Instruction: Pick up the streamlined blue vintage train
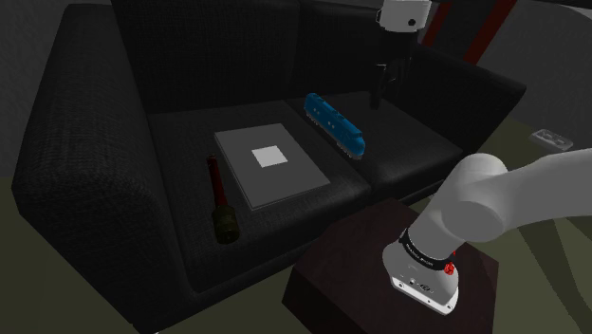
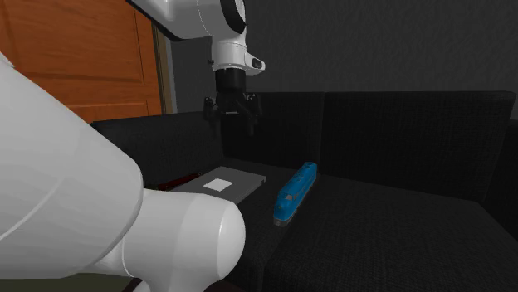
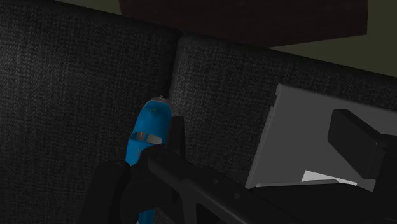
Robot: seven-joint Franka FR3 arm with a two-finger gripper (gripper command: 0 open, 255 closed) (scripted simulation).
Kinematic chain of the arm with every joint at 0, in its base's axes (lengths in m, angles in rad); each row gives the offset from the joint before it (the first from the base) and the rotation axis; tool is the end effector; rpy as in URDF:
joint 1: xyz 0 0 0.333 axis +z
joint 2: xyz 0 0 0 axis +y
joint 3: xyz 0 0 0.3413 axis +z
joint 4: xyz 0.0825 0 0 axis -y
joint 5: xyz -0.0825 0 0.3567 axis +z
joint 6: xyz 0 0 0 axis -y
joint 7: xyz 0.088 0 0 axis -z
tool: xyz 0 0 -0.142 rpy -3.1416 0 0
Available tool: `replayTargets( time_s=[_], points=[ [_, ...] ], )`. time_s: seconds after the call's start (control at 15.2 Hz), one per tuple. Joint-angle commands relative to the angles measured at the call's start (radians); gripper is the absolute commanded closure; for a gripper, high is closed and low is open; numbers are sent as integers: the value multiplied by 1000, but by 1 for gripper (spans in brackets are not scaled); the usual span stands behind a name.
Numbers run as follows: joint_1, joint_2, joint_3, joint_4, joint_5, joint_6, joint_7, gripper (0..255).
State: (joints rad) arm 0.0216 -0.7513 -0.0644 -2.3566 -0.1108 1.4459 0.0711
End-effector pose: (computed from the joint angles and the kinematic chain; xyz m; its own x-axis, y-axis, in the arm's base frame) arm 0.2505 -0.0329 0.5544 0.9827 -0.1027 -0.1543 -0.0915 -0.9927 0.0779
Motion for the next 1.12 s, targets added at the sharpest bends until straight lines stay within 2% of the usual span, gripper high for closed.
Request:
replayTargets(
  time_s=[0.0, 0.53, 1.06],
  points=[
    [0, 0, 0, 0, 0, 0, 0, 0],
    [-45, 206, -80, -10, -52, 254, -4, 0],
    [-83, 460, -159, 63, -65, 475, -15, 0]
  ],
)
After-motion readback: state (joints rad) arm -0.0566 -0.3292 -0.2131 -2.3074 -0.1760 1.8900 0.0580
